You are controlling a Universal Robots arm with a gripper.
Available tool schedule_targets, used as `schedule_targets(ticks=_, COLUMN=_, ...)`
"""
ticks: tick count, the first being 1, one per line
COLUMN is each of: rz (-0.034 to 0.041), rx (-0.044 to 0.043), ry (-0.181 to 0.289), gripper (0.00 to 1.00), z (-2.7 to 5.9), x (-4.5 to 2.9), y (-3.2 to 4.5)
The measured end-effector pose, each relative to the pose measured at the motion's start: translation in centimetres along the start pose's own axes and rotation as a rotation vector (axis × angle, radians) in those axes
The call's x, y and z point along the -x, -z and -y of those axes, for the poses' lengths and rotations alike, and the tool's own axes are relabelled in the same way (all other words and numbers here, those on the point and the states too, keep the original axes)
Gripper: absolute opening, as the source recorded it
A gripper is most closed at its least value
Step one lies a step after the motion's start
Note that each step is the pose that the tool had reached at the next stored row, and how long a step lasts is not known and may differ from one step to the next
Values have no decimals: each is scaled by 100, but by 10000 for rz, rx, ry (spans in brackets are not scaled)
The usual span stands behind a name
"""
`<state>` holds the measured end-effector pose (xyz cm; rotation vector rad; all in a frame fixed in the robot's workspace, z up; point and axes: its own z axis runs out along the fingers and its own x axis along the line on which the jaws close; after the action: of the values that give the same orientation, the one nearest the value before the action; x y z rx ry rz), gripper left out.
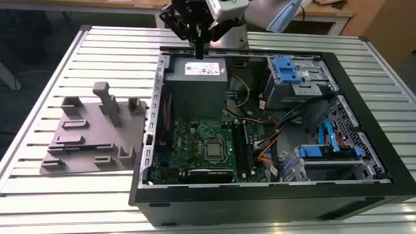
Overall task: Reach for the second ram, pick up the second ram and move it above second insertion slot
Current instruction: 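Reach for the second ram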
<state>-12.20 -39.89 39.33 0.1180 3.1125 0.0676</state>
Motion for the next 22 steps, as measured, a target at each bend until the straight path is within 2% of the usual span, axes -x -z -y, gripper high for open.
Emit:
schedule_targets(ticks=4, rz=0, rx=-1, ry=-1, gripper=11, z=0, x=-5, y=0)
schedule_targets(ticks=6, rz=1, rx=0, ry=0, gripper=11, z=3, x=-37, y=1)
schedule_targets(ticks=9, rz=0, rx=0, ry=-1, gripper=11, z=10, x=-136, y=4)
schedule_targets(ticks=13, rz=11, rx=1, ry=0, gripper=11, z=23, x=-305, y=8)
schedule_targets(ticks=22, rz=14, rx=0, ry=1, gripper=11, z=42, x=-560, y=15)
